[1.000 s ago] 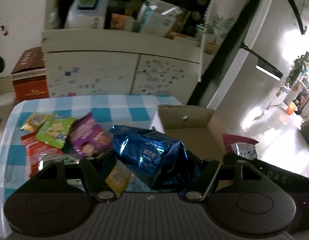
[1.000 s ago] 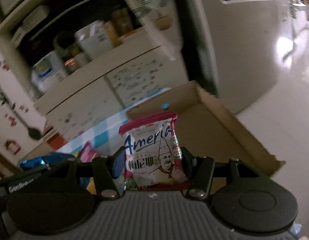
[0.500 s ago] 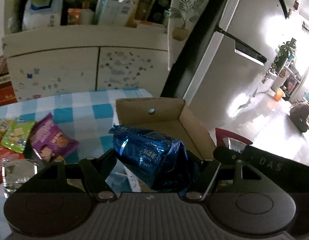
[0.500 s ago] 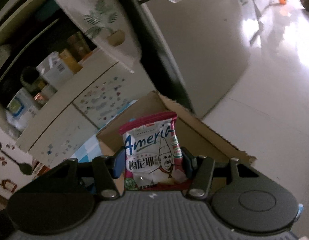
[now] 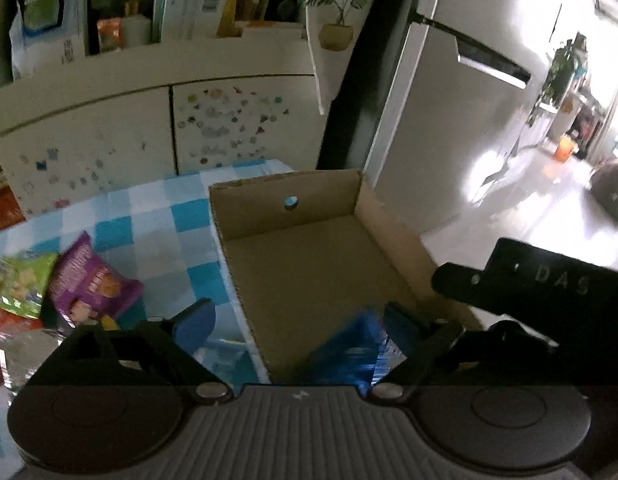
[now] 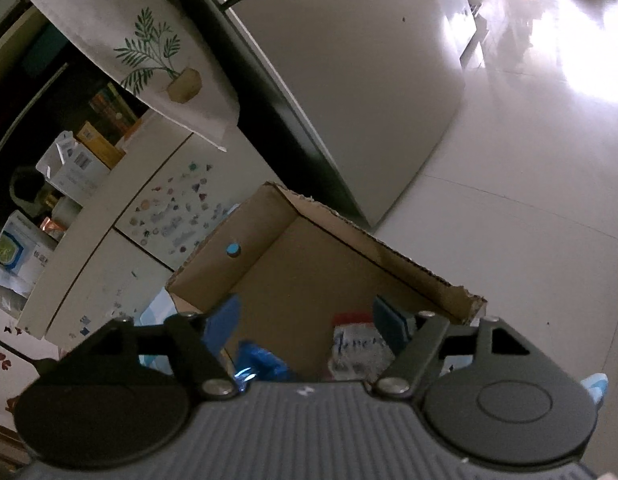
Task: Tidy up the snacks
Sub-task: 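Open the right gripper over the box while the left gripper drops the blue bag in, then withdraw both grippers from the box back over the snack pile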
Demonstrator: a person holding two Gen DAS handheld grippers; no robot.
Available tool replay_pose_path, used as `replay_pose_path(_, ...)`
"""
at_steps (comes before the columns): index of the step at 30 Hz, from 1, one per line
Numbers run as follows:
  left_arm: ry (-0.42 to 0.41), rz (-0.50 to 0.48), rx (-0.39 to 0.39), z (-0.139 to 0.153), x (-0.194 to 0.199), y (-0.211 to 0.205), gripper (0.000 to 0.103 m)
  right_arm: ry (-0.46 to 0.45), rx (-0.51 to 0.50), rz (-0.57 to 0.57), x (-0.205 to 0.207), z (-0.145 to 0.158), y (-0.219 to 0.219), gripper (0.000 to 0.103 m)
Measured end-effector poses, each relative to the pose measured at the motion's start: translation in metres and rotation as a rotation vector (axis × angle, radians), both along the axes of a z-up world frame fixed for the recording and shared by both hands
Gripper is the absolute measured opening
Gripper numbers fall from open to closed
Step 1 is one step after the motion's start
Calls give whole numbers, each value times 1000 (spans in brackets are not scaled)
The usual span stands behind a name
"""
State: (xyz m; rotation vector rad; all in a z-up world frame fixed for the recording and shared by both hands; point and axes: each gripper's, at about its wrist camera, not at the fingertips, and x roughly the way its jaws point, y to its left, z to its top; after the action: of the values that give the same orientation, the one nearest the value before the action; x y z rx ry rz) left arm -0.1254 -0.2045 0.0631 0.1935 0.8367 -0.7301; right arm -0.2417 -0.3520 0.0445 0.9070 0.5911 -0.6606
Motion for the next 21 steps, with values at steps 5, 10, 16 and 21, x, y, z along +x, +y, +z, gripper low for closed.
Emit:
replay_pose_path(5,-16,-3,35,3,1,6,96,-5,0,12,2,1,2,75)
replay_pose_path(10,-30,-1,63,6,5,15,96,-5,1,38,5,1,5,75)
replay_pose_path(16,-34,0,79,9,9,31,96,-3,-4,74,14,0,12,75)
replay_pose_path(21,8,12,90,7,20,56,96,0,-23,118,21,0,20,75)
